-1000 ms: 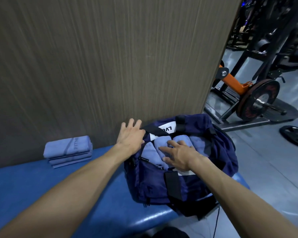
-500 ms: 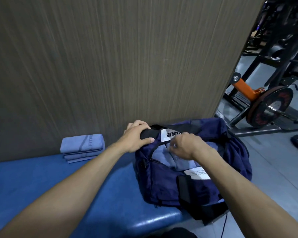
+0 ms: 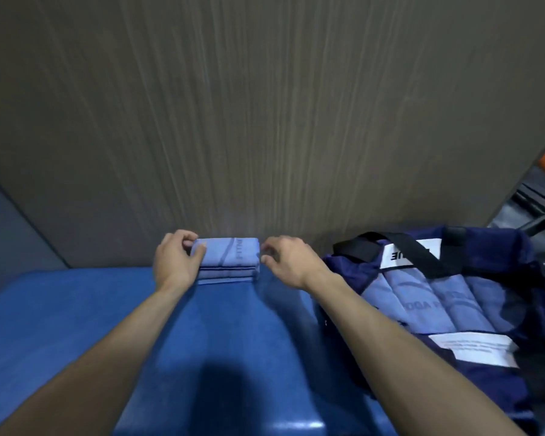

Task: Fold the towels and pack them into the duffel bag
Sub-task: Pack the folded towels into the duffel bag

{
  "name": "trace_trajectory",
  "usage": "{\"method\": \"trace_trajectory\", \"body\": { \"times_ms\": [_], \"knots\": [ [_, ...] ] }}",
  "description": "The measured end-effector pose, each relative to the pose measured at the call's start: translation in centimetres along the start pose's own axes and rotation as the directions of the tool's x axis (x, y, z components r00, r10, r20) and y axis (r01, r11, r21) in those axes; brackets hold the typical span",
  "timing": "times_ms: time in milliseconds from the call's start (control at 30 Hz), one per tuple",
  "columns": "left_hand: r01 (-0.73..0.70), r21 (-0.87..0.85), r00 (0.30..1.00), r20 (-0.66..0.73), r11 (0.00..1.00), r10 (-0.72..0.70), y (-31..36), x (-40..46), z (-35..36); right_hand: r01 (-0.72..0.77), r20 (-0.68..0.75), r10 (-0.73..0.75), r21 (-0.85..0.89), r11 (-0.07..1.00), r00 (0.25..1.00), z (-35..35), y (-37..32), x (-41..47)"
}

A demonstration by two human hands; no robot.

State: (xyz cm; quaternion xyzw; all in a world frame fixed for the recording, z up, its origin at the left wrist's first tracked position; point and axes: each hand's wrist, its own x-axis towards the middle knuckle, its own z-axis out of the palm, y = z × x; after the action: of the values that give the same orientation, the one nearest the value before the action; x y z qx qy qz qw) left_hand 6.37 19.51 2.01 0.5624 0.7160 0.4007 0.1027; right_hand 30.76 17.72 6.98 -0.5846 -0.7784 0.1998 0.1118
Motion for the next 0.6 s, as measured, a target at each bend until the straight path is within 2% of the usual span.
{"method": "trace_trajectory", "body": {
  "times_ms": [67, 133, 200, 333, 500, 600],
  "knots": [
    [0.122, -0.025, 0.992, 0.032, 0.992, -0.121, -1.6, 0.4, -0.2, -0.023, 0.034, 0.022, 0.025, 0.999, 0.999, 1.2, -0.9, 1.4],
    [0.248, -0.040, 0.961, 0.133, 0.968, -0.241, -2.4, 0.7, -0.1, -0.038, 0.076, 0.036, 0.021, 0.999, 0.996, 2.1, -1.7, 2.4],
    [0.316, -0.119, 0.932, 0.224, 0.941, -0.285, -2.4, 0.6, -0.1, -0.053, 0.125, 0.052, 0.005, 0.999, 0.991, 2.9, -2.2, 3.0],
    [0.374, -0.335, 0.897, 0.370, 0.865, -0.244, -2.5, 0.6, 0.2, -0.083, 0.158, 0.082, 0.002, 0.997, 0.984, 3.8, -2.3, 3.1],
    [0.399, -0.435, 0.895, 0.378, 0.807, -0.238, -2.9, 0.7, 0.2, -0.096, 0.174, 0.085, 0.057, 0.994, 0.981, 4.1, -1.8, 2.8],
    [0.312, -0.480, 0.926, 0.346, 0.820, -0.149, -3.0, 0.4, 0.1, -0.106, 0.177, 0.093, 0.064, 0.992, 0.980, 4.1, -2.0, 2.8]
  ]
}}
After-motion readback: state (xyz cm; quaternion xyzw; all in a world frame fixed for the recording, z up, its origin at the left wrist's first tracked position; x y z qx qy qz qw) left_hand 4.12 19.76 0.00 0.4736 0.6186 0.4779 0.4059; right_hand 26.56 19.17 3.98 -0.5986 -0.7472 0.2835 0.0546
